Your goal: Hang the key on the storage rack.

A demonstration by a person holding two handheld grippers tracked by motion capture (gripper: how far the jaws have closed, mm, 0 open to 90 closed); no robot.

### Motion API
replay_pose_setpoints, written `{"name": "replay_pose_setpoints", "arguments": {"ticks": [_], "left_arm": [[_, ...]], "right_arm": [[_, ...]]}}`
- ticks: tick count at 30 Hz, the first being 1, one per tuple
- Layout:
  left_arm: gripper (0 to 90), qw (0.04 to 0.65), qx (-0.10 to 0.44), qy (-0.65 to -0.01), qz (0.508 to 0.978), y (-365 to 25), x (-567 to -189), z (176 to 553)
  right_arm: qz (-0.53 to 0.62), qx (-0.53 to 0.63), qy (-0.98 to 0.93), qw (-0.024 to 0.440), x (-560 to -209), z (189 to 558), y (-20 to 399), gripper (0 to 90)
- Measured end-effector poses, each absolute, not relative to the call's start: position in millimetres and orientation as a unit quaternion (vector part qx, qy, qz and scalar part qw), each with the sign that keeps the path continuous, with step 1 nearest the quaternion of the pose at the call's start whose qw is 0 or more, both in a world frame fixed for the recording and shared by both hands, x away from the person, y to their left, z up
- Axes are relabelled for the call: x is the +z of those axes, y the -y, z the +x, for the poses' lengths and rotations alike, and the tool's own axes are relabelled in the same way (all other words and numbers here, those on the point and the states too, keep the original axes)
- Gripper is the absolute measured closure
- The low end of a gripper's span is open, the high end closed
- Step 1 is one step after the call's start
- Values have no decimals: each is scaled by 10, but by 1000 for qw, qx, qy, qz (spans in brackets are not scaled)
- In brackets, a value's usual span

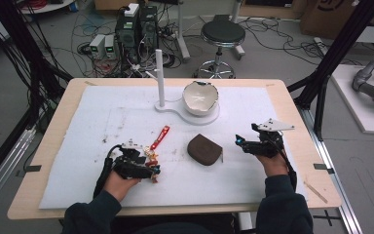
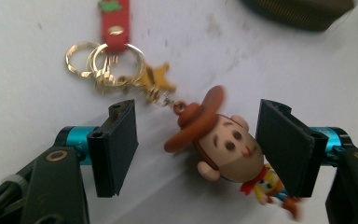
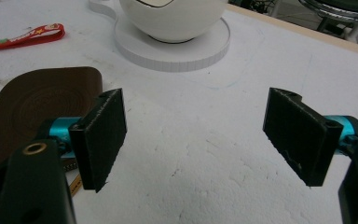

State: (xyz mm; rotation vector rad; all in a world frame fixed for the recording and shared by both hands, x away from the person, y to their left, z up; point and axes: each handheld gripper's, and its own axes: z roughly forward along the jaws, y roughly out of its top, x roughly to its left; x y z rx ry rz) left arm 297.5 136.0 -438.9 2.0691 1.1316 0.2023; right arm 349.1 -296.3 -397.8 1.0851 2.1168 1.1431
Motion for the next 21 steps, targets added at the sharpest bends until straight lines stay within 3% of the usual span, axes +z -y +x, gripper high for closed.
{"name": "replay_pose_setpoints", "arguments": {"ticks": [3, 7, 8, 9, 12, 21], "left_arm": [[312, 369, 91, -438, 815, -1330, -4386, 2961], [296, 339, 145, -402, 839, -1209, -4410, 2880], [326, 338, 141, -393, 843, -1208, -4390, 2881], [447, 339, 137, -389, 846, -1217, -4373, 2896], [458, 346, 118, -389, 846, -1276, -4362, 2963], [460, 438, 114, -388, 803, -1546, -3858, 3246]], "right_arm": [[400, 420, -776, 247, -3981, 3498, 2977, 217], [399, 419, -777, 246, -3985, 3500, 2967, 217], [400, 419, -777, 247, -3985, 3499, 2965, 217], [399, 419, -778, 246, -3984, 3498, 2967, 217], [400, 420, -776, 248, -3977, 3492, 2976, 217], [404, 422, -773, 248, -3973, 3497, 2987, 217]]}}
